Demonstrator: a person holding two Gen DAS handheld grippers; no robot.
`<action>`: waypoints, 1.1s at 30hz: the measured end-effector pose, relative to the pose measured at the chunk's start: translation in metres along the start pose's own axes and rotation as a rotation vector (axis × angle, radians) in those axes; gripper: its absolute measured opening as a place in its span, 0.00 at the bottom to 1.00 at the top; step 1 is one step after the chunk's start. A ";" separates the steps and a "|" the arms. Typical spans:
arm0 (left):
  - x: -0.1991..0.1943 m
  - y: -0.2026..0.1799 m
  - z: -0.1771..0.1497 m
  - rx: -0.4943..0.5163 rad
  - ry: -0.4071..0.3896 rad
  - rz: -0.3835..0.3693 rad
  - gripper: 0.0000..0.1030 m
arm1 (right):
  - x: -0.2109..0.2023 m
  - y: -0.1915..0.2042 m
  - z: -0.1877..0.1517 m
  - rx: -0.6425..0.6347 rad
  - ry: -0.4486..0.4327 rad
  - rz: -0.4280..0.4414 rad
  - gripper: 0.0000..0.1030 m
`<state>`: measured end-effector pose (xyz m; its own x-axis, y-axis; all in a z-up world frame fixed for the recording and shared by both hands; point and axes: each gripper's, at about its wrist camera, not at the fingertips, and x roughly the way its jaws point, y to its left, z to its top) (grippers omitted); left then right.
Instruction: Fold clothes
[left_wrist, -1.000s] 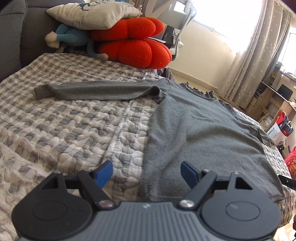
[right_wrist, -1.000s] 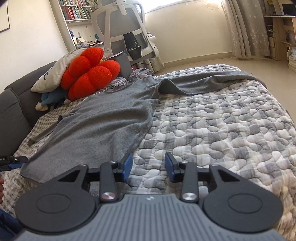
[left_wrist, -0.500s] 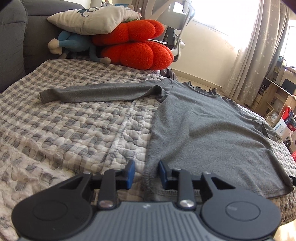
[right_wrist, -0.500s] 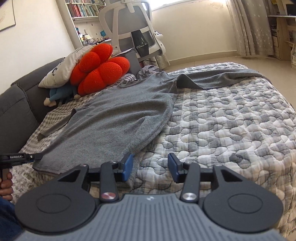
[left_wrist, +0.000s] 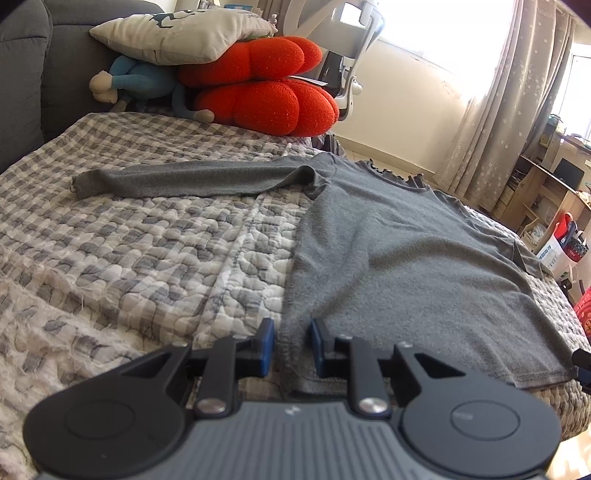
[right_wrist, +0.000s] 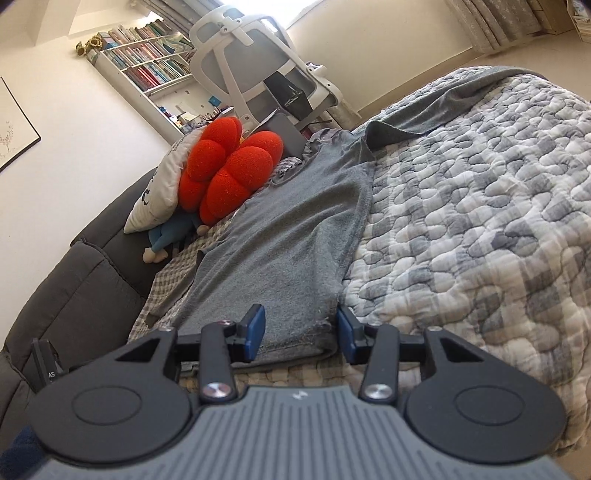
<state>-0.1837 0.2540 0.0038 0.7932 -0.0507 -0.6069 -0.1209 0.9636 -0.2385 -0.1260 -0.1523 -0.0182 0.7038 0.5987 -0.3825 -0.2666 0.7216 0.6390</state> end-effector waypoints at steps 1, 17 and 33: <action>0.000 0.001 0.000 -0.005 -0.001 -0.001 0.20 | 0.000 0.001 0.000 -0.006 0.000 -0.010 0.23; -0.016 0.014 0.006 -0.121 0.000 -0.058 0.05 | -0.016 0.002 -0.003 0.025 0.021 0.008 0.10; -0.026 0.022 0.010 -0.099 -0.025 -0.054 0.04 | -0.032 0.019 0.002 -0.011 0.018 0.149 0.10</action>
<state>-0.2012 0.2792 0.0220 0.8144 -0.0940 -0.5726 -0.1349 0.9291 -0.3443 -0.1527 -0.1581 0.0076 0.6440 0.7056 -0.2958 -0.3748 0.6280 0.6821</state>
